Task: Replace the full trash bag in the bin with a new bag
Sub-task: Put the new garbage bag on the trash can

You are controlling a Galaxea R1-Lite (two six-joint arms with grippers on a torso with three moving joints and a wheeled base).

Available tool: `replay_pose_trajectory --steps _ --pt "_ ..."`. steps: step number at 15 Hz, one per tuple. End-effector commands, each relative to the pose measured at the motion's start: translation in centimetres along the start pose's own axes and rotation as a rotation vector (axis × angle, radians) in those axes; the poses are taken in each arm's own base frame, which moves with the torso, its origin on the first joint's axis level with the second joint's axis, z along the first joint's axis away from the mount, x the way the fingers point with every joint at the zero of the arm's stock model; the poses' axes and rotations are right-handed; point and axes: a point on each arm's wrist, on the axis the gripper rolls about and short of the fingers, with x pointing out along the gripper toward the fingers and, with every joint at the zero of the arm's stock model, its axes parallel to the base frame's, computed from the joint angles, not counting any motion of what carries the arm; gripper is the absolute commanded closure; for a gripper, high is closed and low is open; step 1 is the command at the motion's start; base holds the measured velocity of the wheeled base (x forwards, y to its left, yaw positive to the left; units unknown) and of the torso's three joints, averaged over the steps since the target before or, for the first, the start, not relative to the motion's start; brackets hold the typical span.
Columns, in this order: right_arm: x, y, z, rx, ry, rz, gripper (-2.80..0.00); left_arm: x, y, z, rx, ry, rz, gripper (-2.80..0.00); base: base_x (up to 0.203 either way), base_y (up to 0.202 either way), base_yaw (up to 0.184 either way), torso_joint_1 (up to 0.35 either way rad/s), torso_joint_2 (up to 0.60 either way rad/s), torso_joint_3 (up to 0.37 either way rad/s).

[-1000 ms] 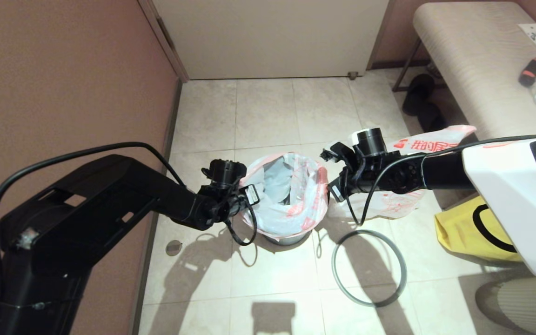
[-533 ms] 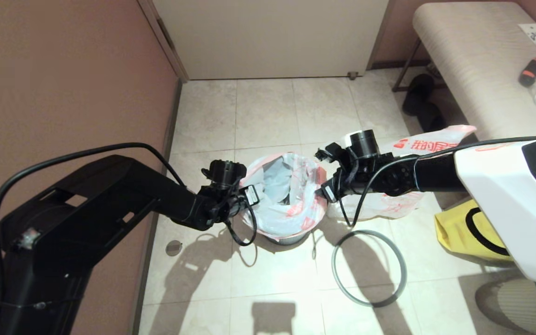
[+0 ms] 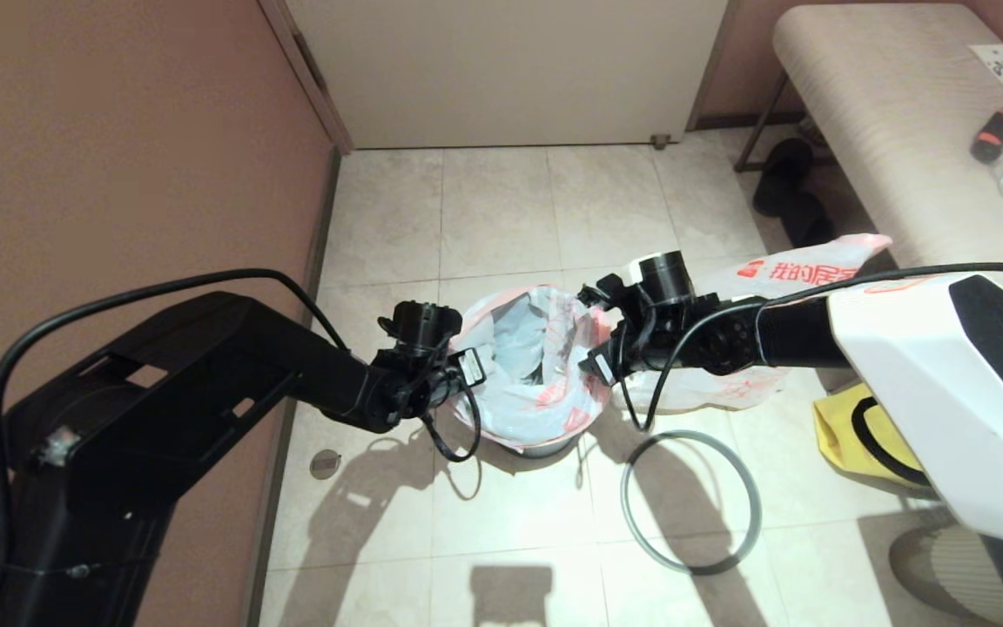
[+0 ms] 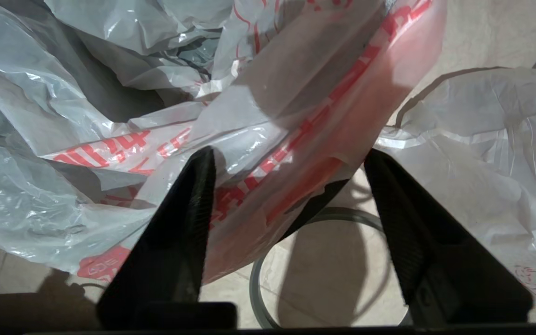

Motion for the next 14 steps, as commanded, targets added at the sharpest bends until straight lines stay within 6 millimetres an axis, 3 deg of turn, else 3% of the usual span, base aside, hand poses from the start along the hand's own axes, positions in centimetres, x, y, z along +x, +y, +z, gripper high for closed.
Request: replay_pose_trajectory --steps 1,5,7,10,14 --pt "0.7 0.2 -0.4 -0.002 0.009 0.002 0.00 0.0 0.0 0.0 -0.004 -0.004 0.001 0.00 0.000 0.000 0.000 0.000 0.00 0.000" --pt "0.5 0.1 -0.2 -0.002 0.009 0.003 0.00 0.0 -0.2 -0.2 0.001 -0.006 0.007 0.00 0.000 0.000 0.000 0.000 0.00 0.000" --pt "-0.1 -0.1 0.3 0.005 -0.004 -0.001 0.00 -0.8 -2.8 -1.7 0.032 0.016 -0.047 0.00 0.000 0.000 0.000 0.000 0.00 0.000" --pt "-1.1 -0.8 1.0 0.010 -0.023 -0.017 0.00 0.4 0.1 -0.3 -0.001 -0.003 0.015 0.00 0.000 0.000 0.000 0.000 0.00 0.000" --pt "-1.8 -2.2 1.2 0.021 -0.034 -0.042 0.00 1.2 0.4 -0.3 -0.006 -0.022 0.050 0.00 0.000 0.000 0.000 0.000 0.00 0.000"
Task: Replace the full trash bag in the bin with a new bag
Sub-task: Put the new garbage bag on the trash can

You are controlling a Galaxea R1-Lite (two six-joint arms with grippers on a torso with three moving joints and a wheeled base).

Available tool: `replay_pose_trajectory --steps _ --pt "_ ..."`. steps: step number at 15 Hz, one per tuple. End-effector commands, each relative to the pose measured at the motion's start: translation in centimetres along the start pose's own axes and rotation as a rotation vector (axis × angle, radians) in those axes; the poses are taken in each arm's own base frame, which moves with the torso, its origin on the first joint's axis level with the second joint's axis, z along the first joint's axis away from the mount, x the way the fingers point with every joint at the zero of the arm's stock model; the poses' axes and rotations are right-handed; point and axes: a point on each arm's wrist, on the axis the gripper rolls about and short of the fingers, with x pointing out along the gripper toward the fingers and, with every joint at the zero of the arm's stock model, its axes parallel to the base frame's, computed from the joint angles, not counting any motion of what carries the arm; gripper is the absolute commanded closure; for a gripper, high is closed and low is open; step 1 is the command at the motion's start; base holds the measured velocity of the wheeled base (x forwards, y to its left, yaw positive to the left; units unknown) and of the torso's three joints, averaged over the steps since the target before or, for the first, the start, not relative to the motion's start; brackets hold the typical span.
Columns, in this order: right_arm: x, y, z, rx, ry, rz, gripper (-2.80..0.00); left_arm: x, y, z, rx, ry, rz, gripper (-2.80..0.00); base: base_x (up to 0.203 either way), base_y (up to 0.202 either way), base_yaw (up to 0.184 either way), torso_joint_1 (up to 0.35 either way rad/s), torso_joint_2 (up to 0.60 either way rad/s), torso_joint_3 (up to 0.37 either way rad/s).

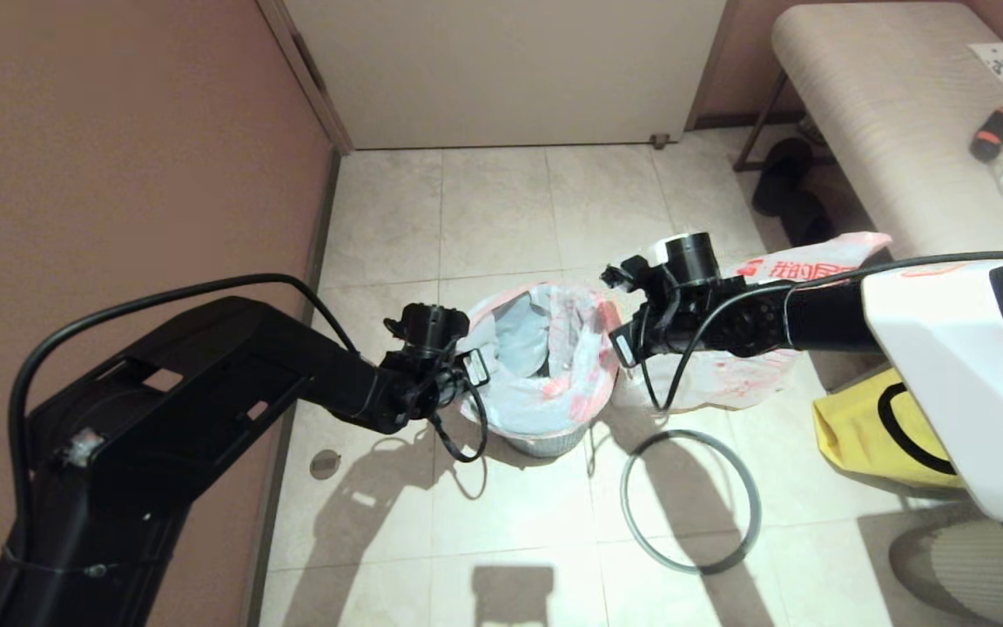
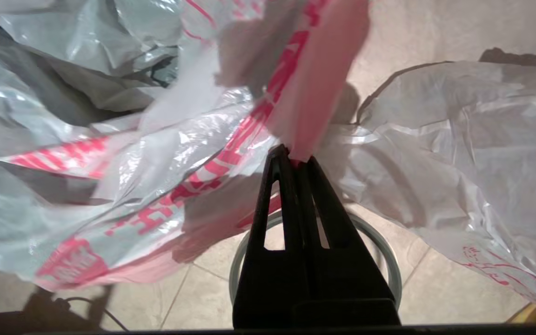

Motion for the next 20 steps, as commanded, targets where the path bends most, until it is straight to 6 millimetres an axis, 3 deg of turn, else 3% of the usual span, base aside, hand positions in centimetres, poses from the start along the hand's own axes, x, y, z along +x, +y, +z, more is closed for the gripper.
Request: replay_pose_trajectory --steps 1,5,16,20 --pt "-0.1 -0.1 0.2 -0.004 -0.005 -0.002 0.00 0.3 0.2 -0.2 -0.004 0.000 0.007 0.00 0.000 0.000 0.000 0.000 0.00 0.000" --pt "0.6 -0.4 -0.7 -0.032 0.034 -0.003 0.00 0.2 0.2 0.0 -0.008 -0.005 0.007 0.00 0.000 0.000 0.000 0.000 0.00 0.000" --pt "6.6 -0.4 -6.4 -0.110 0.122 0.088 0.00 0.1 0.7 0.8 -0.018 -0.021 0.014 0.00 0.000 0.000 0.000 0.000 0.00 0.000" --pt "7.3 -0.7 -7.3 -0.132 0.135 0.098 0.00 0.2 0.8 1.2 -0.025 -0.030 0.015 0.00 0.000 0.000 0.000 0.000 0.00 0.000"
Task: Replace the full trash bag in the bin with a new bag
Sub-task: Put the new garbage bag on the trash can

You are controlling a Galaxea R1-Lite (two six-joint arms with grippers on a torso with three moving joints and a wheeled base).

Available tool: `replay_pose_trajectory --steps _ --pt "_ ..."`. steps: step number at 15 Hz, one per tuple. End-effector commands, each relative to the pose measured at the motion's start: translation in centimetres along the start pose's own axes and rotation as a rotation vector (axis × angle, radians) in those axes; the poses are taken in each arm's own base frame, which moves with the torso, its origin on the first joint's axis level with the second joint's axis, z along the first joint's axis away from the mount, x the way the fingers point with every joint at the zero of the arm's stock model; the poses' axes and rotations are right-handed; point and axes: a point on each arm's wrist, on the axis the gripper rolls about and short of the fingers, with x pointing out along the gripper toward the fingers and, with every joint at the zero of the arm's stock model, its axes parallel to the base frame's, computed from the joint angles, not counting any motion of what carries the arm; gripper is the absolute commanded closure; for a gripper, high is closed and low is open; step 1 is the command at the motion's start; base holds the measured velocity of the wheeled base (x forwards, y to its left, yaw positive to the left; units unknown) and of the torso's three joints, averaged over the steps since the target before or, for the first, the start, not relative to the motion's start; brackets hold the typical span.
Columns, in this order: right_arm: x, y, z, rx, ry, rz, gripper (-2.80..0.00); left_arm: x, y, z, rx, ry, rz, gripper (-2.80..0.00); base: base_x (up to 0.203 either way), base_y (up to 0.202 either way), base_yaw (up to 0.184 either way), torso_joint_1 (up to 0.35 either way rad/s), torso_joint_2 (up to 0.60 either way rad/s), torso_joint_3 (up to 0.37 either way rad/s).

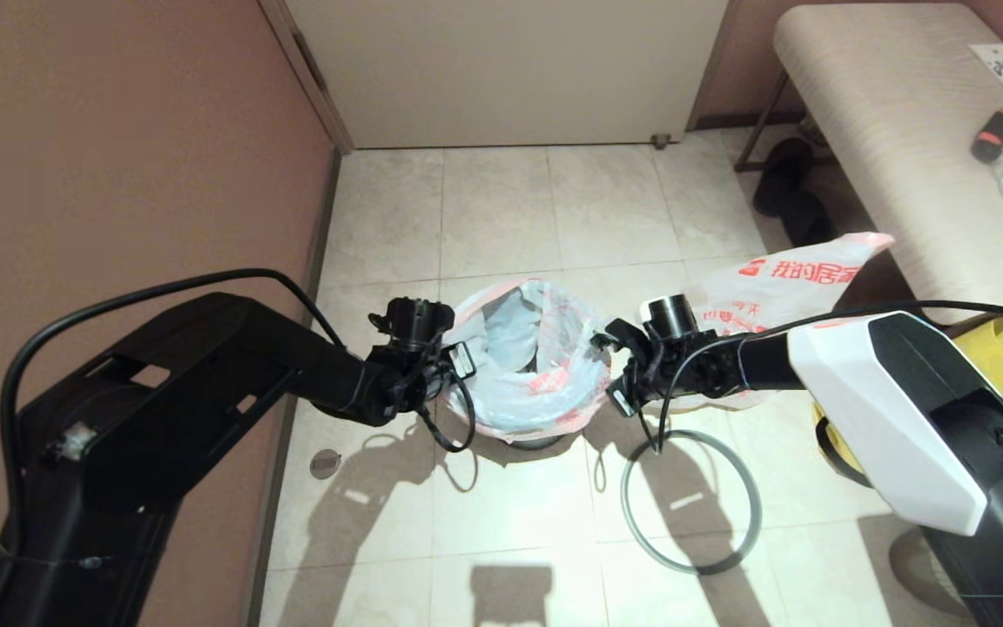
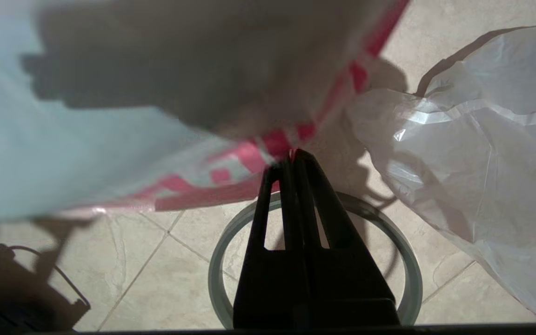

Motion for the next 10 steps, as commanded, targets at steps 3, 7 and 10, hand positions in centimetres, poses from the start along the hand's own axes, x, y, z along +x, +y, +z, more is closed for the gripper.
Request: replay_pose_trajectory --steps 3,7,10 --pt "-1.8 -0.9 1.2 0.007 -0.033 -0.003 0.00 -0.1 0.0 0.3 -0.008 -0.011 -0.002 0.00 0.000 0.000 0.000 0.000 0.00 0.000" --pt "-10.2 -3.7 5.1 0.103 -0.166 0.117 0.00 -0.2 0.0 0.4 -0.009 -0.011 0.000 0.00 0.000 0.000 0.000 0.000 0.00 0.000" --pt "-14.2 -5.1 5.7 0.169 -0.207 0.187 0.00 -0.3 -0.1 0.6 -0.008 -0.015 0.001 -2.80 0.000 0.000 0.000 0.000 0.00 0.000"
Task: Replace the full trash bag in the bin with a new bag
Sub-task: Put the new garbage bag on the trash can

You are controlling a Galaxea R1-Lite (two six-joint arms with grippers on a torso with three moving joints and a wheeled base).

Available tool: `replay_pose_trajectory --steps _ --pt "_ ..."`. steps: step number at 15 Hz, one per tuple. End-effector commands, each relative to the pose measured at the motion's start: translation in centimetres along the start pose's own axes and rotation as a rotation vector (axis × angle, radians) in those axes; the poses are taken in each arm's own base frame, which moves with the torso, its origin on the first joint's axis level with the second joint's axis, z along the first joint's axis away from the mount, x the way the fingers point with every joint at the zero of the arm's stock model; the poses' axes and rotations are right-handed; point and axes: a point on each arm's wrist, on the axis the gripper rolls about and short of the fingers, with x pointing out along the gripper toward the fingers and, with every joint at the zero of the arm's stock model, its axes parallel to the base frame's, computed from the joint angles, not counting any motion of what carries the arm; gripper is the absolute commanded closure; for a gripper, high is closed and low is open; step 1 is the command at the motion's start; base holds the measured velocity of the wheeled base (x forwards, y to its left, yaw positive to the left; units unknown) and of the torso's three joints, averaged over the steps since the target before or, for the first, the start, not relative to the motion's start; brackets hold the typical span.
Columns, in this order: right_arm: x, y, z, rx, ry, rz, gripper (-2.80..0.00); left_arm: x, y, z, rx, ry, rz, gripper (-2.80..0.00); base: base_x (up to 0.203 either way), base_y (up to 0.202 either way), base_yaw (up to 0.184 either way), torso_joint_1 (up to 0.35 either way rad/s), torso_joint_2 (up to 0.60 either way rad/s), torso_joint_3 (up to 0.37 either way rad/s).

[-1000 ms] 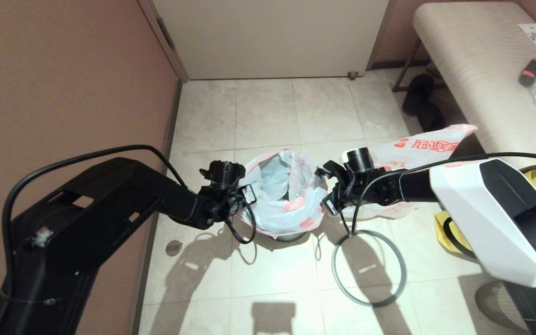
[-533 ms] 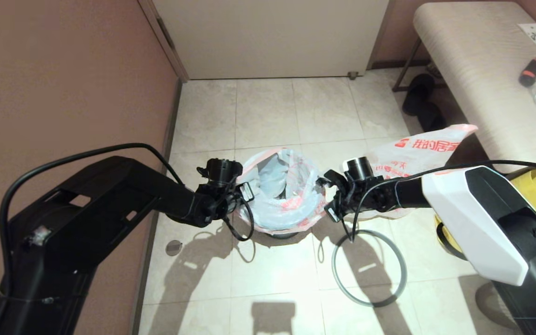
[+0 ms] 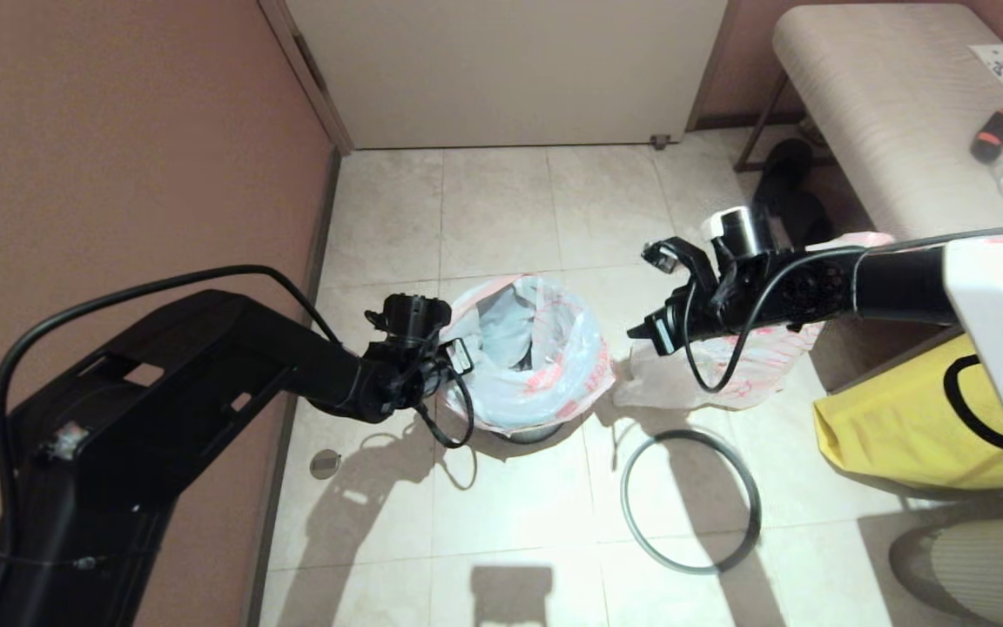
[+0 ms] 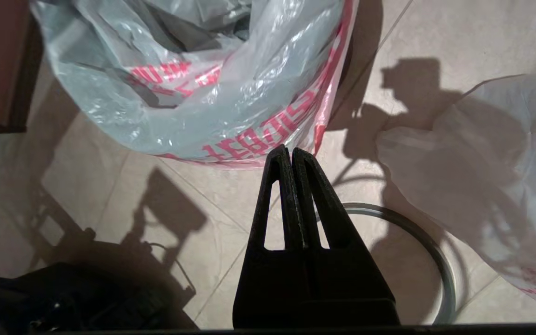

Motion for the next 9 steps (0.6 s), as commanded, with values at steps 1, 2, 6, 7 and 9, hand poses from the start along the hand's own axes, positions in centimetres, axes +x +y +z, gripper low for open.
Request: replay_pose_trajectory --steps 1,2,6,7,9 --pt "-2.6 -0.2 1.5 -0.011 -0.049 -0.020 0.00 -0.1 -0.1 0.2 -0.006 -0.008 -0.001 -2.80 0.000 0.000 0.000 0.000 0.00 0.000" --pt "-2.6 -0.3 1.5 -0.012 -0.051 -0.024 0.00 -0.2 -0.1 0.3 -0.007 -0.010 -0.004 -2.80 0.000 0.000 0.000 0.000 0.00 0.000" --pt "-2.8 -0.1 1.8 -0.013 -0.059 -0.026 0.00 -1.9 -0.9 1.5 -0.014 -0.034 -0.029 -2.80 0.000 0.000 0.000 0.000 0.00 0.000" --pt "-2.7 -0.1 1.7 -0.013 -0.058 -0.024 0.00 -3.1 -1.3 2.4 -0.019 -0.053 -0.045 -2.80 0.000 0.000 0.000 0.000 0.00 0.000" --pt "-2.6 0.0 1.7 -0.013 -0.057 -0.023 0.00 -5.5 -2.0 4.2 -0.031 -0.093 -0.078 -2.80 0.000 0.000 0.000 0.000 0.00 0.000"
